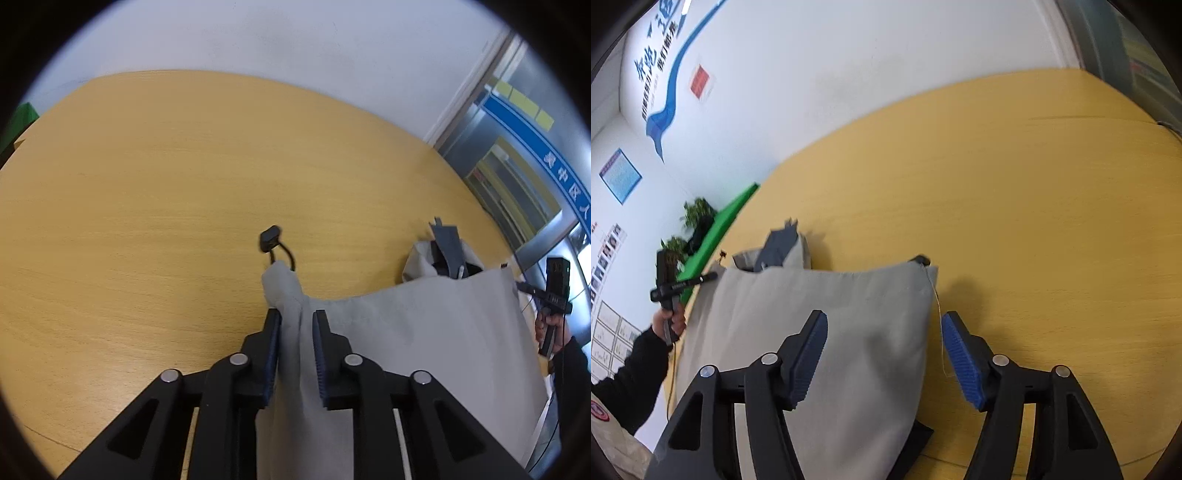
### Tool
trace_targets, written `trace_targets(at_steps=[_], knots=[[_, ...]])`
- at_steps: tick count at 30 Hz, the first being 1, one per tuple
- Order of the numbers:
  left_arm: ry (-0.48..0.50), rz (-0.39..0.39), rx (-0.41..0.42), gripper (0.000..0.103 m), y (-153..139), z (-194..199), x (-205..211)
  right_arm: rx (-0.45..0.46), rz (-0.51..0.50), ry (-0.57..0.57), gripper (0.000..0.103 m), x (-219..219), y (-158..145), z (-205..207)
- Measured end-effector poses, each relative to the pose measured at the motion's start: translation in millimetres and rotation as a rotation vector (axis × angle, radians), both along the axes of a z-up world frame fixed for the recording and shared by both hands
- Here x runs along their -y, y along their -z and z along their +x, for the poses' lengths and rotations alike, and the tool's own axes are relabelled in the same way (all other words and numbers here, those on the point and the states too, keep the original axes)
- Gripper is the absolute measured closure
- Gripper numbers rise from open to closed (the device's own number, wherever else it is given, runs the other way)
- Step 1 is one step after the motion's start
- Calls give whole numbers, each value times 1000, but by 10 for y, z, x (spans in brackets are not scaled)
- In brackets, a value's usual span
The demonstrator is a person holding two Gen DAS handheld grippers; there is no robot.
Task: Fold clothes
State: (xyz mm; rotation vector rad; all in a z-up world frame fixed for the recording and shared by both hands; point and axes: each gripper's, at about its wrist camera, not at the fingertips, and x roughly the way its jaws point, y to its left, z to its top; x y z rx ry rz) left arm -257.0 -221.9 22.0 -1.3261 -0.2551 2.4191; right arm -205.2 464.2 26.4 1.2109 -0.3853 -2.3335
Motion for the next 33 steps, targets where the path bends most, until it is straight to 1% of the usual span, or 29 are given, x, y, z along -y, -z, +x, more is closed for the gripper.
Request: trace_targets(at_steps=[1,3,4,5,8,9,11,12,13,14,15,16,17,19,20,21,22,24,25,26,27,28,29,30,31,33], knots=[[9,-6,-13,86,0,11,-30,0,13,0,62,35,9,-37],[20,-3,-29,86,-11,28,-46,-19,5,7,95,48,-18,-86],[11,2,-34,95,-24,31,-18,-29,-1,13,95,46,-37,-105],[2,8,-40,99,-36,34,10,-40,-3,21,95,35,-54,-113],[-28,12,-42,99,-42,33,103,-69,9,61,96,-37,-90,-76],[-30,13,-42,98,-44,38,105,-64,22,79,96,-67,-87,-38],[-42,10,-48,95,-78,61,106,-54,47,113,92,-126,-82,38],[-50,7,-54,95,-111,80,105,-50,60,130,87,-156,-80,76],[-58,3,-65,89,-177,118,106,-53,65,140,79,-179,-108,149],[-64,-2,-76,85,-246,160,106,-73,63,128,70,-187,-192,304],[-64,-19,-97,77,-344,235,100,-102,61,101,43,-188,-301,511],[-52,-39,-124,70,-430,327,87,-126,69,63,21,-154,-398,743],[-41,-58,-151,67,-517,419,74,-141,89,13,17,-75,-481,1008],[-22,-93,-201,56,-661,616,34,-172,129,-88,16,82,-646,1538],[-14,-109,-225,52,-721,719,8,-182,144,-140,16,186,-700,1786],[-4,-124,-249,45,-778,823,-22,-186,154,-194,16,323,-717,2012],[20,-126,-270,41,-808,932,-100,-186,162,-244,16,453,-719,2202],[81,-109,-286,41,-787,1087,-303,-169,196,-348,16,739,-614,2491],[118,-113,-280,40,-725,1147,-444,-149,227,-393,17,859,-526,2605],[152,-135,-268,40,-626,1187,-586,-116,279,-420,18,928,-402,2670],[165,-151,-245,40,-506,1191,-657,-71,340,-426,21,934,-260,2717],[179,-167,-223,40,-386,1194,-729,-18,400,-415,27,878,-108,2756],[191,-182,-200,40,-267,1194,-795,19,437,-398,32,791,-1,2798],[194,-190,-170,41,-150,1166,-799,35,431,-365,37,625,13,2854],[188,-202,-137,41,-29,1133,-794,45,411,-326,38,440,-26,2917],[177,-194,-110,41,89,1108,-774,47,415,-256,35,131,-156,3034]])
